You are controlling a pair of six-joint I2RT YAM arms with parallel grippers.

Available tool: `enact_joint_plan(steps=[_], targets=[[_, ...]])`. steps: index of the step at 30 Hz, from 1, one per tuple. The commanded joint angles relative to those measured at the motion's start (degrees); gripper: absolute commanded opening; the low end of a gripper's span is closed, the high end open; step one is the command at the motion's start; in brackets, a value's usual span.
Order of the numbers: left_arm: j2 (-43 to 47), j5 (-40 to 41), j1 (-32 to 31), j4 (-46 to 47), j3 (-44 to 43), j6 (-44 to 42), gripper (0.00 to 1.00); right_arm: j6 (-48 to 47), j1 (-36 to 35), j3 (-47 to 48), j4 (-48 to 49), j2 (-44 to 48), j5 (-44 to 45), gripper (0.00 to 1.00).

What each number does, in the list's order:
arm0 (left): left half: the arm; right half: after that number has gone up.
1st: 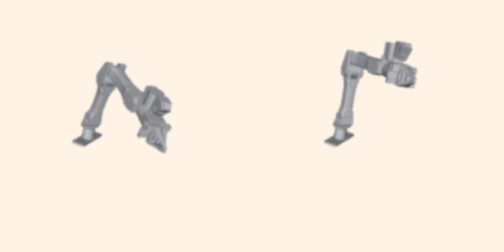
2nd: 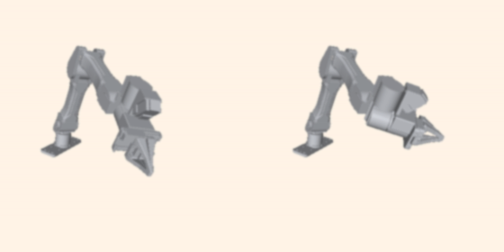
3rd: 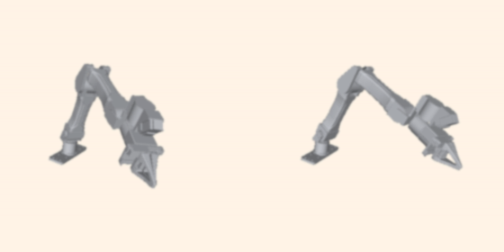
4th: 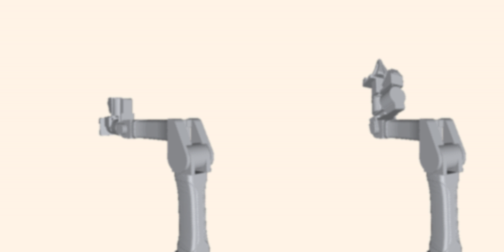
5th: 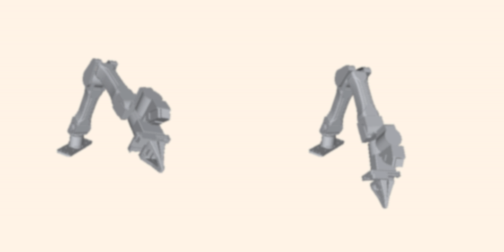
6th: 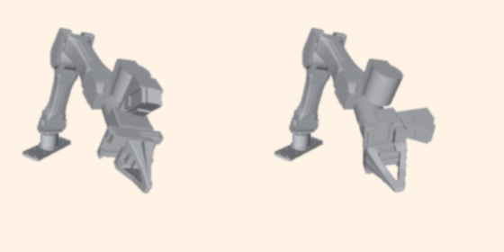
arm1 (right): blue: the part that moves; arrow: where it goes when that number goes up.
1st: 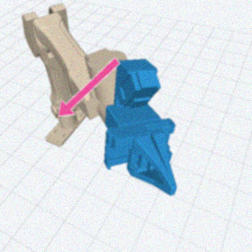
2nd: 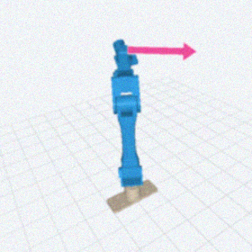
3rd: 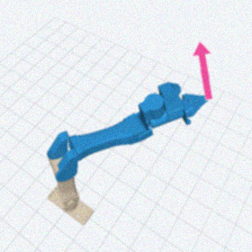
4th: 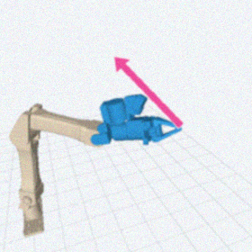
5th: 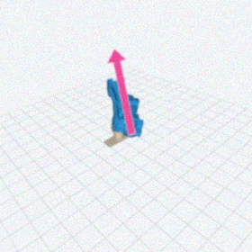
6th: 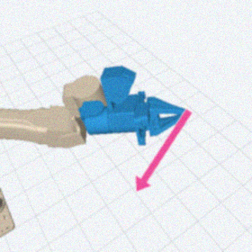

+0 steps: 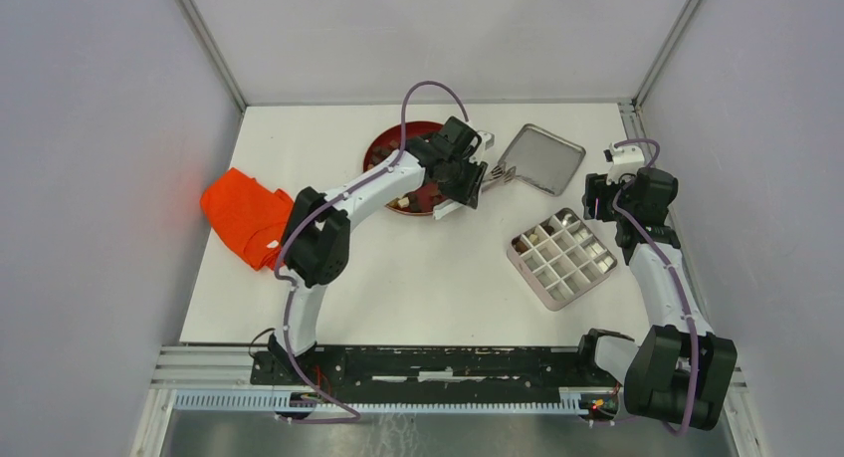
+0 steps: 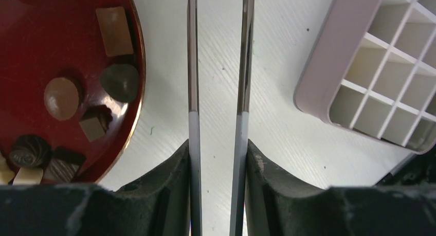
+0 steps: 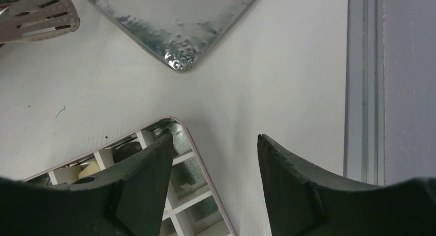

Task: Pack the chocolate
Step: Pick up the fake chocolate from the center of the board.

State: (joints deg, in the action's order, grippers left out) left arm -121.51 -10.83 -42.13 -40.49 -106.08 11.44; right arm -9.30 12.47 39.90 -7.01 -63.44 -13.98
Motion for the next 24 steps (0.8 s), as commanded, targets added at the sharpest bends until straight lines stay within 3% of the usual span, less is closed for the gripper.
enact_joint_plan(steps=[1, 16, 24], targets=[[8.4, -2.6, 0.2, 4.5, 3.5, 1.1, 0.02, -0.7, -0.2, 1.9, 0.9, 0.2, -0.5, 0.67], [22.0, -0.7, 1.8, 6.0, 17.6, 2.3, 0.02, -0.7, -0.2, 1.9, 0.9, 0.3, -0.9, 0.67], [26.1, -15.0, 1.5, 14.0, 23.6, 7.1, 0.02, -0.6, -0.3, 1.8, 1.0, 0.1, -0.8, 0.67]])
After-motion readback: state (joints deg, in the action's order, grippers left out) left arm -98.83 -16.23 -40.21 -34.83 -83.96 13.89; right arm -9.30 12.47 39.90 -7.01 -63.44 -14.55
